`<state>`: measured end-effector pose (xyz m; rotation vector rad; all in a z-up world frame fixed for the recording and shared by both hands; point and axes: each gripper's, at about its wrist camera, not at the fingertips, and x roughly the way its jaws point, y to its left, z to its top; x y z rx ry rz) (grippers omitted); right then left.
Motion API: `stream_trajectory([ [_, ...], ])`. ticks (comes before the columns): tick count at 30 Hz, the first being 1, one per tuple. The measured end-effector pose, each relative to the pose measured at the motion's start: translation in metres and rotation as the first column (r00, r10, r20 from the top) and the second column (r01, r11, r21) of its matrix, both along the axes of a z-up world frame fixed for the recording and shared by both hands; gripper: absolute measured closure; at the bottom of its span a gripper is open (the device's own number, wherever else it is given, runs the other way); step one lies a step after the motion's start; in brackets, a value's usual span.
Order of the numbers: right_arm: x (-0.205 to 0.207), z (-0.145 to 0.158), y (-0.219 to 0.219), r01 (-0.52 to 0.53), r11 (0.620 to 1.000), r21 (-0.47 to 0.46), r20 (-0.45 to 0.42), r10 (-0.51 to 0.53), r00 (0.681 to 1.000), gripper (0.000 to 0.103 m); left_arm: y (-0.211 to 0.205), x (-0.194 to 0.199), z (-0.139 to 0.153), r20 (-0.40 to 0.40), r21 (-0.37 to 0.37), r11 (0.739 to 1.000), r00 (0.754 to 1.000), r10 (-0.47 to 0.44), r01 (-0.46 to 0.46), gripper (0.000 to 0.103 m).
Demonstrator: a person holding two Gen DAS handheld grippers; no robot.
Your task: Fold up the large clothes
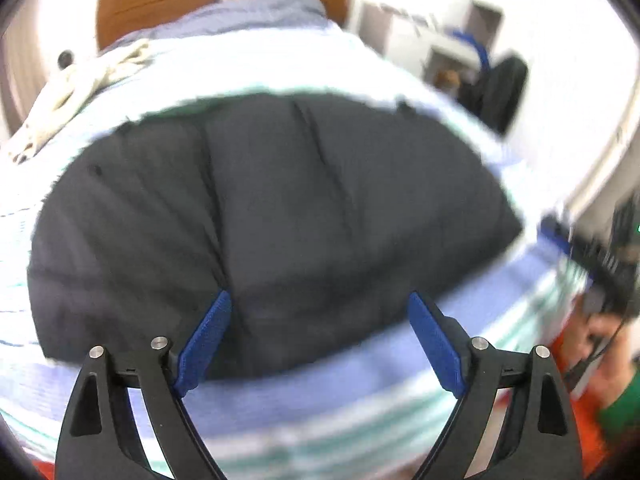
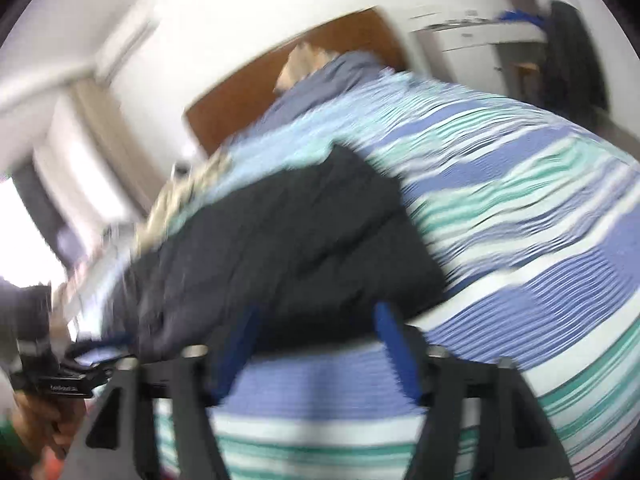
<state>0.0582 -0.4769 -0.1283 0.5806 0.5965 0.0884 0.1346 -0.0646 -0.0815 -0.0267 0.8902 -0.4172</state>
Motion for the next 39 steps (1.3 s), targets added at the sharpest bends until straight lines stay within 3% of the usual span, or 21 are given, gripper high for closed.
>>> stream_trajectory([
  [3, 0.027, -0.009, -0.041, 0.064, 0.994, 0.093, -0.061, -0.059, 0.996, 0.026, 0.001, 0.038, 0.019, 0.002, -0.099, 0.994, 0.999, 0.049, -0.048, 0.013],
  [5, 0.049, -0.022, -0.065, 0.084, 0.971, 0.222, -0.100, -0.063, 0.993, 0.026, -0.015, 0.056, 0.023, 0.021, -0.130, 0.991, 1.000, -0.010, 0.013, 0.014],
  [7, 0.076, -0.036, -0.082, 0.078, 0.930, 0.360, -0.130, -0.032, 0.991, 0.026, -0.037, 0.066, 0.018, 0.040, -0.099, 0.992, 0.997, -0.069, 0.073, 0.014],
  [9, 0.101, -0.046, -0.087, 0.044, 0.897, 0.440, -0.145, 0.023, 0.989, 0.026, -0.057, 0.077, -0.001, 0.003, -0.048, 0.991, 0.993, -0.122, 0.122, 0.014],
  [12, 0.139, -0.064, -0.078, -0.017, 0.889, 0.458, -0.209, 0.126, 0.970, 0.026, -0.073, 0.091, -0.043, -0.104, 0.009, 0.988, 0.982, -0.155, 0.157, 0.011],
  [17, 0.172, -0.072, -0.061, -0.059, 0.891, 0.450, -0.242, 0.186, 0.952, 0.022, -0.072, 0.084, -0.055, -0.076, 0.009, 0.988, 0.985, -0.153, 0.154, 0.010],
  [20, 0.194, -0.077, -0.052, -0.124, 0.860, 0.495, -0.235, 0.270, 0.934, 0.021, -0.078, 0.090, -0.052, -0.079, 0.000, 0.988, 0.985, -0.156, 0.156, 0.010],
  [22, 0.204, -0.079, -0.043, -0.167, 0.858, 0.486, -0.250, 0.320, 0.914, 0.028, -0.079, 0.088, -0.052, -0.072, -0.003, 0.988, 0.985, -0.155, 0.156, 0.010],
  [23, 0.202, -0.076, -0.040, -0.180, 0.855, 0.487, -0.250, 0.333, 0.909, 0.046, -0.078, 0.087, -0.052, -0.069, -0.005, 0.988, 0.985, -0.156, 0.156, 0.010],
  [24, 0.201, -0.073, -0.041, -0.175, 0.855, 0.488, -0.245, 0.327, 0.913, 0.050, -0.074, 0.084, -0.054, -0.067, -0.006, 0.988, 0.985, -0.156, 0.156, 0.010],
  [25, 0.197, -0.063, -0.039, -0.180, 0.854, 0.488, -0.222, 0.321, 0.921, 0.061, -0.074, 0.083, -0.054, -0.065, -0.007, 0.988, 0.985, -0.157, 0.157, 0.010],
  [28, 0.180, -0.020, -0.024, -0.211, 0.876, 0.433, -0.143, 0.298, 0.944, 0.065, -0.072, 0.085, -0.053, -0.074, -0.009, 0.987, 0.985, -0.158, 0.158, 0.009],
  [31, 0.167, 0.037, 0.001, -0.236, 0.910, 0.342, -0.071, 0.276, 0.959, 0.065, -0.063, 0.091, -0.037, -0.144, -0.007, 0.992, 0.981, -0.129, 0.129, 0.014],
  [32, 0.164, 0.055, 0.013, -0.242, 0.929, 0.281, -0.063, 0.269, 0.961, 0.065, -0.054, 0.090, -0.023, -0.150, -0.014, 0.993, 0.982, -0.118, 0.117, 0.018],
  [35, 0.153, 0.106, 0.060, -0.243, 0.969, 0.054, -0.050, 0.246, 0.968, 0.065, -0.023, 0.087, 0.037, -0.073, -0.070, 0.994, 0.993, -0.090, 0.085, 0.016],
  [39, 0.138, 0.149, 0.133, -0.226, 0.950, -0.218, -0.012, 0.229, 0.973, 0.065, -0.003, 0.095, 0.120, -0.012, -0.174, 0.974, 0.989, -0.148, 0.144, 0.006],
])
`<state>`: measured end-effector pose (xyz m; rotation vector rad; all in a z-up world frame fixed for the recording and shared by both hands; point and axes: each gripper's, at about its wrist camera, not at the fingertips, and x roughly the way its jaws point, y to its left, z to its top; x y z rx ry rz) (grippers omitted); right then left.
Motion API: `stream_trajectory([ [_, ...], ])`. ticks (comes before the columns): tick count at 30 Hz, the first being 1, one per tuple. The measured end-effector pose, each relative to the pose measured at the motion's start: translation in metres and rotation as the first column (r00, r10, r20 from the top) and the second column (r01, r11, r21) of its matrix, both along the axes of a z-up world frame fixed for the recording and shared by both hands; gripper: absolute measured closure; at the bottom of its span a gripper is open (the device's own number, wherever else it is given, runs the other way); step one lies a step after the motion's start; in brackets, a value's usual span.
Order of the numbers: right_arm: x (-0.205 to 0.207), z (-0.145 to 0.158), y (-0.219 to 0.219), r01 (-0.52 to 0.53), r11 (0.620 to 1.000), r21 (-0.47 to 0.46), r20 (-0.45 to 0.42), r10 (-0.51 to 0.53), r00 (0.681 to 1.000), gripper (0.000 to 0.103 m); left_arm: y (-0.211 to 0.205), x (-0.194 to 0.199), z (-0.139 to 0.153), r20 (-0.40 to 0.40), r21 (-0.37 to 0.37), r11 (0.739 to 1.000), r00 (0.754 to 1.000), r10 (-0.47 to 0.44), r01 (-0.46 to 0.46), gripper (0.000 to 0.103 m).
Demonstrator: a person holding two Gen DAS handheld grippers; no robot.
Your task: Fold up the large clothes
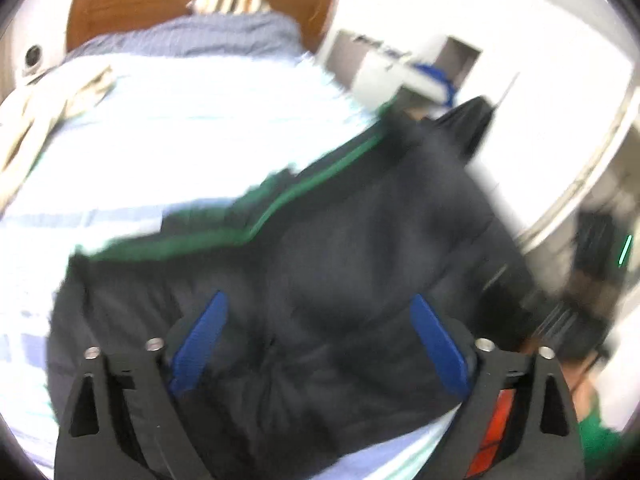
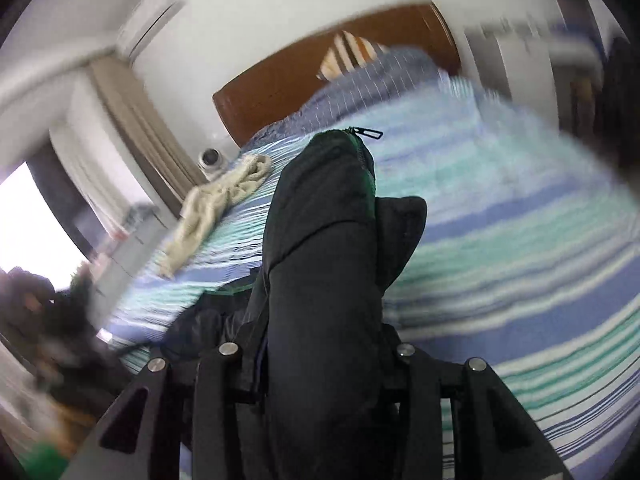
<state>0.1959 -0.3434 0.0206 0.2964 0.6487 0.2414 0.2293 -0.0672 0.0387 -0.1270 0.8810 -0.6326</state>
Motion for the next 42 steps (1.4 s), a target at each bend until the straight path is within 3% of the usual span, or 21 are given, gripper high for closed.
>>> stream_trajectory([
  [2, -0.003, 0.013, 0.036, -0.015, 0.993, -0.115, 0.057, 0.022, 0.998, 0.065, -0.008, 0.008, 0.031, -0.009, 0.006, 0.996, 0.996, -0.088, 0.089, 0.004],
  [6, -0.021, 0.019, 0.119, -0.046, 0.933, -0.357, 0.141, 0.102, 0.985, 0.065, -0.027, 0.023, 0.040, -0.105, 0.073, 0.979, 0.978, -0.180, 0.188, 0.005],
  [13, -0.030, -0.009, 0.191, -0.034, 0.786, -0.617, 0.217, 0.212, 0.953, 0.065, -0.032, 0.021, 0.009, -0.173, 0.248, 0.958, 0.979, -0.107, 0.148, 0.005],
  [15, -0.035, -0.014, 0.198, -0.037, 0.762, -0.647, 0.229, 0.240, 0.943, 0.065, -0.034, 0.015, 0.000, -0.168, 0.288, 0.951, 0.984, -0.065, 0.112, 0.034],
  [16, -0.036, -0.016, 0.197, -0.039, 0.759, -0.649, 0.228, 0.244, 0.942, 0.065, -0.030, 0.021, -0.004, -0.172, 0.309, 0.946, 0.984, -0.042, 0.094, 0.061],
  [18, -0.038, -0.013, 0.188, -0.084, 0.785, -0.614, 0.203, 0.260, 0.944, 0.058, -0.020, 0.027, -0.007, -0.197, 0.267, 0.959, 0.979, -0.044, 0.097, 0.067],
  [20, -0.051, 0.006, 0.164, -0.208, 0.847, -0.489, 0.186, 0.334, 0.924, 0.051, -0.004, 0.029, -0.004, -0.185, 0.257, 0.962, 0.982, -0.044, 0.091, 0.069],
  [22, -0.071, 0.034, 0.120, -0.363, 0.908, -0.209, 0.221, 0.406, 0.887, 0.051, 0.014, 0.032, -0.002, -0.175, 0.252, 0.964, 0.984, -0.040, 0.084, 0.069],
  [23, -0.079, 0.046, 0.092, -0.398, 0.916, -0.051, 0.260, 0.397, 0.880, 0.051, 0.022, 0.036, -0.004, -0.178, 0.245, 0.966, 0.983, -0.036, 0.080, 0.069],
  [25, -0.079, 0.052, 0.055, -0.349, 0.935, 0.069, 0.272, 0.319, 0.908, 0.051, 0.044, 0.041, -0.009, -0.183, 0.237, 0.969, 0.983, -0.024, 0.068, 0.069],
  [27, -0.056, 0.040, 0.035, -0.295, 0.953, 0.066, 0.190, 0.278, 0.942, 0.051, 0.058, 0.044, -0.017, -0.185, 0.234, 0.970, 0.983, -0.015, 0.058, 0.068],
  [29, -0.025, 0.012, 0.033, -0.320, 0.941, 0.111, 0.095, 0.310, 0.946, 0.051, 0.067, 0.046, -0.024, -0.193, 0.224, 0.974, 0.981, 0.001, 0.043, 0.067],
  [32, -0.001, -0.019, 0.058, -0.430, 0.876, 0.218, 0.079, 0.424, 0.902, 0.053, 0.074, 0.047, -0.032, -0.194, 0.219, 0.975, 0.981, 0.018, 0.026, 0.067],
  [37, 0.024, -0.048, 0.126, -0.500, 0.843, 0.197, -0.007, 0.512, 0.859, 0.053, 0.104, 0.056, -0.048, -0.222, 0.272, 0.962, 0.970, 0.099, -0.036, 0.065],
  [42, 0.040, -0.065, 0.179, -0.533, 0.840, 0.102, -0.061, 0.540, 0.839, 0.055, 0.146, 0.067, -0.076, -0.312, 0.189, 0.966, 0.922, 0.230, -0.176, 0.059],
])
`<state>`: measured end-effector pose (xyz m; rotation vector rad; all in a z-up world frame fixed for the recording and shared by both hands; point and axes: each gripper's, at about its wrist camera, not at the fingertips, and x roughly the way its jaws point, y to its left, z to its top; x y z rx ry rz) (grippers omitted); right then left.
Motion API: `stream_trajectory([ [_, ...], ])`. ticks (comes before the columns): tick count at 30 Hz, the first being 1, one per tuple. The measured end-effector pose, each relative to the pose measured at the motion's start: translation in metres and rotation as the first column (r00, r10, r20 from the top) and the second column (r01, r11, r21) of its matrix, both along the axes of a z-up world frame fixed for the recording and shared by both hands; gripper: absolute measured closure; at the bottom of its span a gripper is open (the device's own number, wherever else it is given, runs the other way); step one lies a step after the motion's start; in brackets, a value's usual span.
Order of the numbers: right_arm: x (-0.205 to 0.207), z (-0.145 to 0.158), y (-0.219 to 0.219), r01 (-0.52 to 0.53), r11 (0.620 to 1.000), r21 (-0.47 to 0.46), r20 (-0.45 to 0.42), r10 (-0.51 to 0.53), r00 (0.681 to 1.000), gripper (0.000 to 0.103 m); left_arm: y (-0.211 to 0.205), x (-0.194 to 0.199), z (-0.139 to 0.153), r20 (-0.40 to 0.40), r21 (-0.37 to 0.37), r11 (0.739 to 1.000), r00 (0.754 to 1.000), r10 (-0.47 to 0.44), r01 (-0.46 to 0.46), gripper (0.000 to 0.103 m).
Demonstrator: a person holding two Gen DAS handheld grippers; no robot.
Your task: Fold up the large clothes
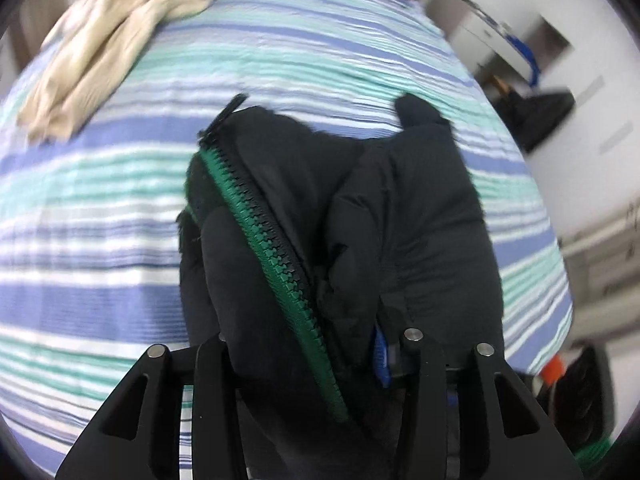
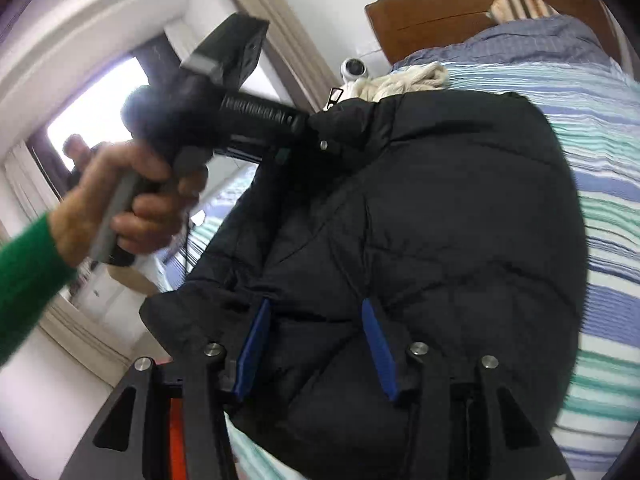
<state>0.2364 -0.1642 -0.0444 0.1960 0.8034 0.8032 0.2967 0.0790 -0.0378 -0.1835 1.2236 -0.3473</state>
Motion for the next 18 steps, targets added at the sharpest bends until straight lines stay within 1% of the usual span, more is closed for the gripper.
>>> stream_trajectory([
  [2, 0.006, -0.008, 0.010, 0.005, 1.000, -0.031, 0.003, -0.005, 1.000, 0.056, 0.010, 0.006, -0.017, -0.035, -0.040, 0.997, 0.997, 0.062, -0.063, 0.054],
  [5, 0.011, -0.019, 0.031, 0.017, 0.997, -0.081, 0.015, -0.016, 1.000, 0.056, 0.021, 0.017, -0.044, -0.099, -0.095, 0.985, 0.986, 0.136, -0.146, 0.048],
  [8, 0.010, -0.023, 0.046, 0.021, 0.989, -0.143, 0.033, -0.017, 0.999, 0.056, 0.025, 0.023, -0.069, -0.147, -0.123, 0.970, 0.971, 0.190, -0.208, 0.046],
  [10, 0.015, -0.026, 0.056, 0.019, 0.986, -0.167, 0.030, -0.014, 0.999, 0.056, 0.028, 0.024, -0.084, -0.171, -0.159, 0.954, 0.959, 0.227, -0.255, 0.045],
  [12, 0.018, -0.033, 0.061, 0.021, 0.985, -0.169, 0.019, -0.018, 1.000, 0.056, 0.031, 0.025, -0.093, -0.176, -0.187, 0.944, 0.955, 0.239, -0.271, 0.044],
  [15, 0.014, -0.026, 0.066, 0.017, 0.978, -0.209, 0.035, -0.010, 0.999, 0.056, 0.028, 0.024, -0.097, -0.164, -0.200, 0.945, 0.960, 0.228, -0.259, 0.044],
  [16, 0.011, -0.018, 0.066, 0.009, 0.976, -0.217, 0.020, -0.005, 1.000, 0.056, 0.027, 0.024, -0.096, -0.153, -0.193, 0.949, 0.963, 0.222, -0.249, 0.044],
  [17, 0.010, -0.008, 0.061, -0.010, 0.980, -0.197, -0.019, 0.006, 1.000, 0.056, 0.027, 0.024, -0.096, -0.142, -0.186, 0.952, 0.966, 0.217, -0.242, 0.044],
  [18, 0.009, -0.003, 0.055, -0.020, 0.985, -0.169, -0.044, 0.013, 0.999, 0.056, 0.028, 0.024, -0.097, -0.139, -0.186, 0.953, 0.967, 0.216, -0.240, 0.044],
])
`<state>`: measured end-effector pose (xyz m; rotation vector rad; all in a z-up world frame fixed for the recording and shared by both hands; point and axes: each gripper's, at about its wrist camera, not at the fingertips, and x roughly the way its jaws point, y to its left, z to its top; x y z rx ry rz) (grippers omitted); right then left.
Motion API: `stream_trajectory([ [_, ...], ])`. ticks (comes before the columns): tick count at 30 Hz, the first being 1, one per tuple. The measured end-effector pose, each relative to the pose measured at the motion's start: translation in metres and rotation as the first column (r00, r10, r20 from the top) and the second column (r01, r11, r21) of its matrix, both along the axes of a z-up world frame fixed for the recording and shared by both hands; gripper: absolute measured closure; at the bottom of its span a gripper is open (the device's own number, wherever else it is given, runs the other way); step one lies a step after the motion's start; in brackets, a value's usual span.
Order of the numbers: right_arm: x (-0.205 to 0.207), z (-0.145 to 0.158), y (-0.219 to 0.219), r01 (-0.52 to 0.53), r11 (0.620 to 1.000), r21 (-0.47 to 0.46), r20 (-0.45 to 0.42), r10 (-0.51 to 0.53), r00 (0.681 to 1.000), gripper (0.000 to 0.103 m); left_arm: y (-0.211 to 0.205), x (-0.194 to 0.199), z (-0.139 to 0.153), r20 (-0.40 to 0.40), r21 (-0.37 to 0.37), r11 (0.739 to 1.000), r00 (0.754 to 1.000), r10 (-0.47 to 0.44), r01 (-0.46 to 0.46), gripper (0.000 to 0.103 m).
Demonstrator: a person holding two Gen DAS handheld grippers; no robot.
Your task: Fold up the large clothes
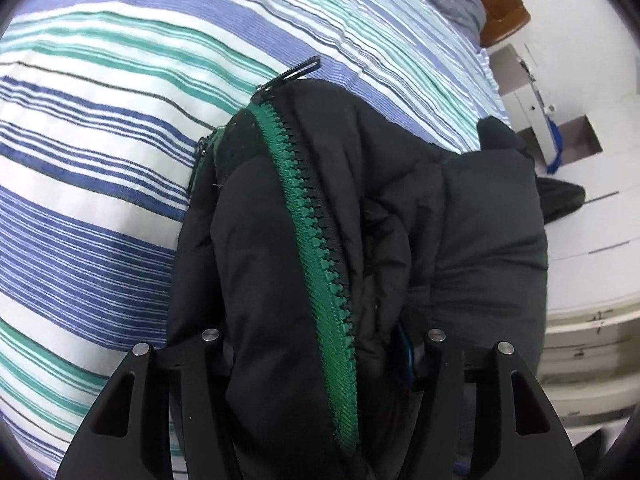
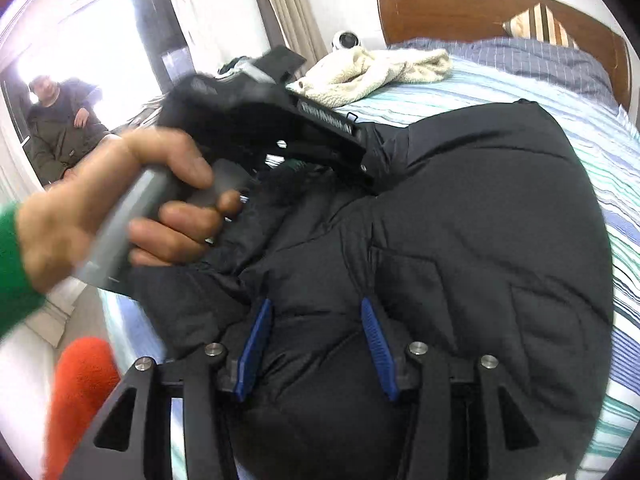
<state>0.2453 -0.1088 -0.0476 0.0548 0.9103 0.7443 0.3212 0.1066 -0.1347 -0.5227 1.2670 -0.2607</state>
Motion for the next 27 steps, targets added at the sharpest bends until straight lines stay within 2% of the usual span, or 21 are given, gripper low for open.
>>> stream_trajectory([
  [2, 0.001, 0.027, -0.023, 0.011, 0.997, 0.074, -0.014, -0.010, 1.000, 0.056, 0.003, 0.002, -0.003, -0.001, -0.019, 1.000, 1.000, 0.004, -0.004, 0.044],
  [3, 0.006, 0.040, -0.035, 0.031, 0.997, 0.066, 0.009, -0.032, 0.999, 0.056, 0.005, 0.004, -0.004, 0.000, -0.026, 1.000, 1.000, 0.003, -0.003, 0.044],
  [6, 0.052, 0.068, -0.063, 0.110, 0.994, -0.005, 0.039, -0.110, 0.993, 0.056, 0.005, 0.006, -0.006, 0.012, -0.036, 0.999, 1.000, 0.000, 0.001, 0.044],
  [9, 0.116, 0.072, -0.068, 0.165, 0.980, -0.110, 0.044, -0.161, 0.986, 0.056, 0.005, 0.006, -0.007, 0.022, -0.040, 0.999, 1.000, 0.000, 0.001, 0.044],
  [11, 0.160, 0.064, -0.058, 0.157, 0.972, -0.173, 0.005, -0.159, 0.987, 0.056, 0.007, 0.005, -0.008, 0.025, -0.038, 0.999, 1.000, -0.003, 0.004, 0.043],
  [13, 0.191, 0.042, -0.048, 0.165, 0.959, -0.232, -0.031, -0.177, 0.984, 0.056, 0.008, 0.006, -0.008, 0.027, -0.035, 0.999, 1.000, -0.009, 0.010, 0.043],
  [16, 0.225, -0.014, -0.024, 0.126, 0.920, -0.372, -0.075, -0.165, 0.983, 0.052, 0.014, 0.002, -0.012, 0.028, -0.023, 1.000, 1.000, 0.002, -0.002, 0.043],
  [17, 0.231, -0.030, -0.018, 0.119, 0.898, -0.423, -0.081, -0.168, 0.982, 0.052, 0.014, 0.004, -0.013, 0.026, -0.020, 1.000, 1.000, 0.007, -0.006, 0.043],
  [20, 0.229, -0.033, -0.023, 0.121, 0.874, -0.471, -0.078, -0.178, 0.981, 0.052, 0.010, 0.008, -0.014, 0.031, 0.002, 1.000, 1.000, -0.005, 0.004, 0.043],
  [22, 0.228, -0.031, -0.025, 0.126, 0.876, -0.465, -0.081, -0.184, 0.980, 0.052, 0.011, 0.007, -0.015, 0.033, 0.002, 1.000, 0.999, -0.011, 0.011, 0.043],
  [25, 0.215, -0.018, -0.030, 0.155, 0.877, -0.454, -0.021, -0.184, 0.983, 0.052, 0.010, 0.004, -0.013, 0.045, 0.014, 1.000, 0.999, -0.028, 0.027, 0.042],
  [27, 0.187, 0.008, -0.042, 0.158, 0.917, -0.366, 0.005, -0.168, 0.986, 0.052, 0.012, 0.003, -0.013, 0.049, 0.006, 1.000, 0.998, -0.026, 0.025, 0.042],
])
